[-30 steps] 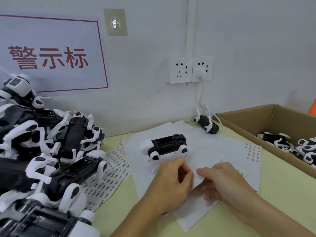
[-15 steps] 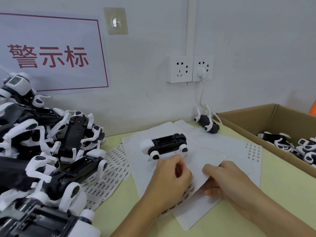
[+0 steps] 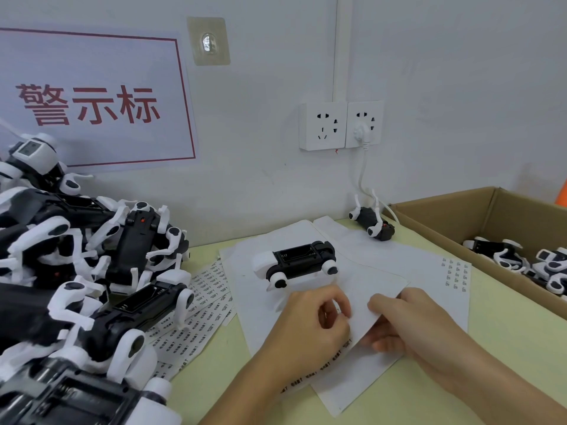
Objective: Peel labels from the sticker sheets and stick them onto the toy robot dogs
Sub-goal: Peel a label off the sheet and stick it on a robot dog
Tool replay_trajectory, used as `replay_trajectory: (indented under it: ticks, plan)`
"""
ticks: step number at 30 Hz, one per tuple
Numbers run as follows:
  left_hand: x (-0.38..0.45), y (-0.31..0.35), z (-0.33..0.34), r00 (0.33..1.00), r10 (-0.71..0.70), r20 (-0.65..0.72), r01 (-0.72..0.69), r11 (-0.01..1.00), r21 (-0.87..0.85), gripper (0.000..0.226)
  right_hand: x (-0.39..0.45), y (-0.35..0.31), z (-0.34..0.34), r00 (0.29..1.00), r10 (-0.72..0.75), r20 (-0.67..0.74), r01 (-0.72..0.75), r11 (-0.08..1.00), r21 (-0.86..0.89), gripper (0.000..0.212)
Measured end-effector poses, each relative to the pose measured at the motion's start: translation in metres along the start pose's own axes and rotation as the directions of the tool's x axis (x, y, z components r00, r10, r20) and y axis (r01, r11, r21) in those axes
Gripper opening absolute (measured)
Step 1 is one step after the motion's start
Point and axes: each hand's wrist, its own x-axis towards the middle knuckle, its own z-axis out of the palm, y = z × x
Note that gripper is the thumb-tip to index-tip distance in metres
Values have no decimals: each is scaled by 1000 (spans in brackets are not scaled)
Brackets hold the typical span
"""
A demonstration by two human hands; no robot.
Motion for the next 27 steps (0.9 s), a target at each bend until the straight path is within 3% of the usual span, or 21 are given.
replay_trajectory:
  ticks: [5,8,11,19,23,27]
  plan:
    - [-1,1,-1,1000,-16,11,16,1000,-1,19,3,-3,-11,995,-15,-98,8,998,-70,28]
    - [0,0,-1,1000,-12,25,11,997,75,23,8,-5,-26,943,-106,-316,24,967,-254,23]
    - [1,-1,0,1000,-10,27,6,989,150,22,10,-4,-33,889,-229,-396,51,910,-412,34]
    - [0,-2,1,999,-43,-12,44,995,89,24,6,5,-11,830,-486,-273,268,778,-569,27]
    - [1,1,-3,991,-76,-108,72,997,-39,37,2,4,0,832,-538,-136,440,789,-429,20]
    - [2,5,-6,990,-78,-121,69,995,-72,46,0,10,11,845,-530,-71,465,794,-392,11]
